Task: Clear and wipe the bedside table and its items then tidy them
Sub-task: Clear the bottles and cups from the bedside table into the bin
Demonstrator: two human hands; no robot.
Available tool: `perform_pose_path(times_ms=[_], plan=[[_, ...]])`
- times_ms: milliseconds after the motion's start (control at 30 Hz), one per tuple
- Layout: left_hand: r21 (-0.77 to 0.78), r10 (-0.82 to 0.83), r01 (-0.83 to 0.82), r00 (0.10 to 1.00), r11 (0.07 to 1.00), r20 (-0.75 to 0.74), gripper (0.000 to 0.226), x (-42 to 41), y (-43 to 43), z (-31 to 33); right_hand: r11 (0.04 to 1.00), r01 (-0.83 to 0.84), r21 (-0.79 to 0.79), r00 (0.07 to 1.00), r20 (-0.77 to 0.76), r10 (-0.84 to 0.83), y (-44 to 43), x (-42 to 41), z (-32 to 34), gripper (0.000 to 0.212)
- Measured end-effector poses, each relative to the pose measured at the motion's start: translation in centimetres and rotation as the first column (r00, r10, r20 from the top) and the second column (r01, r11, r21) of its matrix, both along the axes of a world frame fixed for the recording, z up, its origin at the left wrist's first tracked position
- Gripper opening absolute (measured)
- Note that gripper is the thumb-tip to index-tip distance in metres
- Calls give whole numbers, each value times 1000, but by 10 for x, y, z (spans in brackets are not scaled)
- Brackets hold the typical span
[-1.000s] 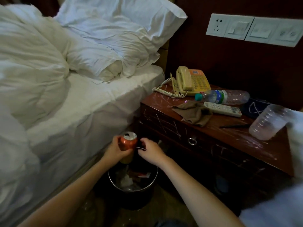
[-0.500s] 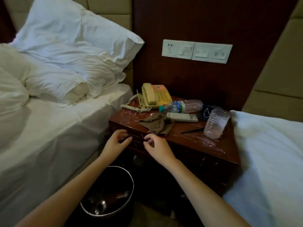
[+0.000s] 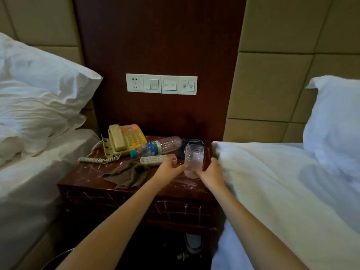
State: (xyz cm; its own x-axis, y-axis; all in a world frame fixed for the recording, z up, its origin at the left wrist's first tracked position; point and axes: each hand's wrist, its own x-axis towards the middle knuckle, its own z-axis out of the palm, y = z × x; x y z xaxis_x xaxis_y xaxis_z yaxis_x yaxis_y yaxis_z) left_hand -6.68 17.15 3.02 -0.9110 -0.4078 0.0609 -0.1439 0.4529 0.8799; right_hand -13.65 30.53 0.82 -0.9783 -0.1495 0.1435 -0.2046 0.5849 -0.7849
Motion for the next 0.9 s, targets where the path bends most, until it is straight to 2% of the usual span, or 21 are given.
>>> perform_pose_path(times_ms=[67, 200, 433, 600, 733, 800, 900], plan=[[7, -2, 2, 1000, 1000, 10, 67, -3, -1, -2, 996, -54, -73, 998, 15, 55, -4, -11, -1, 85], [5, 19, -19, 1000, 1000, 25, 64, -6, -19, 1, 975, -138, -172, 989, 30, 146, -19, -22, -2, 72], [26, -14, 14, 1000, 1000, 0, 68, 6, -44, 1, 955, -254, -153, 967, -50, 249, -32, -1, 8, 68], [149, -68, 85, 991, 985, -118, 67, 45, -73, 14, 883, -445, -150, 895, -121, 430, -81, 40, 27, 63], [142, 104, -77, 976, 987, -194, 48, 108, -115, 7, 786, -597, -159, 802, -93, 590, -135, 91, 19, 50], [132, 184, -159, 960, 978, -209, 40, 143, -139, -7, 721, -684, -112, 728, -36, 685, -160, 116, 6, 60], [127, 356, -340, 926, 932, -129, 36, 197, -172, -41, 649, -761, -7, 649, 28, 761, -189, 140, -15, 82]])
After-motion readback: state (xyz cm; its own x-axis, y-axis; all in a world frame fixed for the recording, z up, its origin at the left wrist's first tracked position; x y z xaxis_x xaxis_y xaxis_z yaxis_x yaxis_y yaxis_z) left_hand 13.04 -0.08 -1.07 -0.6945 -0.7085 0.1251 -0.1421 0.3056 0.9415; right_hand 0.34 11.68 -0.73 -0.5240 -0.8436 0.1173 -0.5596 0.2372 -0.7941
